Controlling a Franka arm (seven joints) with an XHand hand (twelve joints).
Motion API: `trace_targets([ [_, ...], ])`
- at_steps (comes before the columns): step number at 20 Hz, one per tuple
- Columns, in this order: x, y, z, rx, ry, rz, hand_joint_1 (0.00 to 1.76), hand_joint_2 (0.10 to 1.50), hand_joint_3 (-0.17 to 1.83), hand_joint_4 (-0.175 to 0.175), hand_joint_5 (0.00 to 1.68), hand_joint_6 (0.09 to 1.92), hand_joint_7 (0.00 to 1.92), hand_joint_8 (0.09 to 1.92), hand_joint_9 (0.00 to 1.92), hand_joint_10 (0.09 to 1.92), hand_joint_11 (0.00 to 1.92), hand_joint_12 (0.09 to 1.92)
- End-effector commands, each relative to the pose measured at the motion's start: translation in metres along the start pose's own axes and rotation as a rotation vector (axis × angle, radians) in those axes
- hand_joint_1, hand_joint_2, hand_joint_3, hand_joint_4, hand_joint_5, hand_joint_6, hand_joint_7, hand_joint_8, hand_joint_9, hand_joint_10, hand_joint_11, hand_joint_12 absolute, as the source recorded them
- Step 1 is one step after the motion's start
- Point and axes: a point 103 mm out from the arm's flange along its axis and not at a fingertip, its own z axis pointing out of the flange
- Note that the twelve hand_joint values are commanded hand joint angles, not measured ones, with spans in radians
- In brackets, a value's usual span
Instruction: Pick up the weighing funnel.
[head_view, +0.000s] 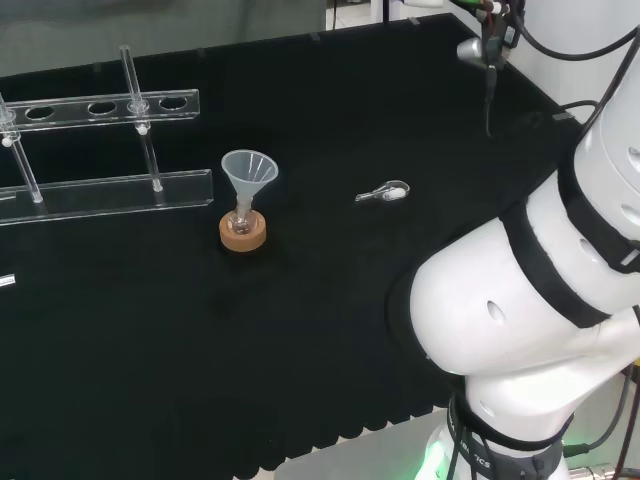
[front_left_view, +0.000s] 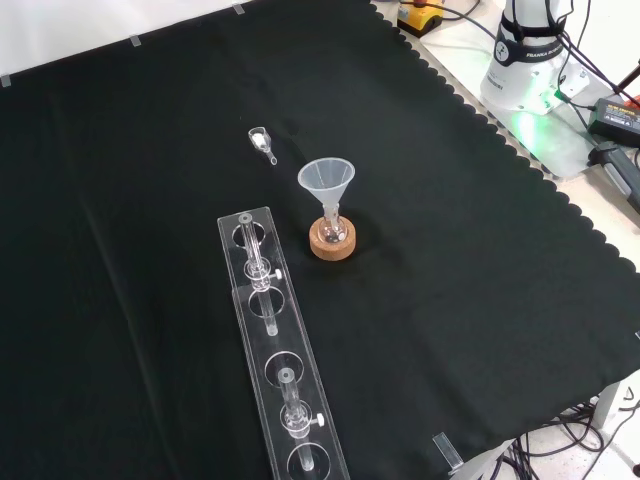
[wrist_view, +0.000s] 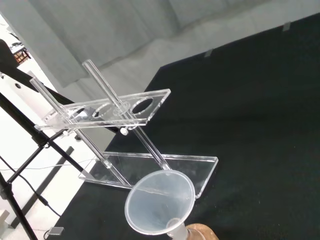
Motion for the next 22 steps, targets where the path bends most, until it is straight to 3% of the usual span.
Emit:
trace_targets([
  [1,0.021,0.000,-0.002,-0.048,-0.048,0.137,0.03,0.75,0.06,-0.023,0.00,0.09,0.00,0.09,0.01,0.09,0.00,1.26],
  [3,0.015,-0.004,-0.003,-0.037,-0.099,0.163,0.04,0.75,0.06,-0.023,0.00,0.09,0.00,0.09,0.01,0.09,0.00,1.25],
  [5,0.004,-0.009,-0.008,-0.031,-0.209,0.181,0.04,0.75,0.06,-0.023,0.00,0.09,0.00,0.09,0.03,0.09,0.00,1.26],
  [7,-0.011,-0.020,-0.011,-0.081,-0.339,0.170,0.08,0.75,0.05,-0.025,0.00,0.09,0.00,0.09,0.05,0.14,0.00,1.41],
  [9,-0.024,-0.031,-0.013,-0.153,-0.453,0.121,0.17,0.76,0.03,-0.026,0.05,0.09,0.06,0.09,0.07,0.60,0.16,1.53],
  [11,-0.042,-0.044,-0.013,-0.252,-0.509,0.080,0.29,0.77,0.02,-0.015,0.20,0.09,0.16,0.37,0.30,0.80,0.43,1.49],
  [14,-0.069,-0.055,-0.005,-0.371,-0.608,0.061,0.47,0.76,0.01,-0.020,0.47,0.09,0.38,0.72,0.63,0.77,0.71,1.34],
  [16,-0.081,-0.056,0.001,-0.389,-0.625,0.078,0.56,0.75,0.00,-0.031,0.61,0.16,0.55,0.77,0.79,0.68,0.81,1.26],
  [18,-0.092,-0.052,0.008,-0.357,-0.631,0.131,0.61,0.74,0.00,-0.038,0.65,0.23,0.66,0.76,0.88,0.60,0.85,1.23],
  [22,-0.113,-0.045,0.023,-0.297,-0.627,0.191,0.63,0.72,-0.01,-0.040,0.57,0.40,0.68,0.80,0.86,0.59,0.82,1.25],
])
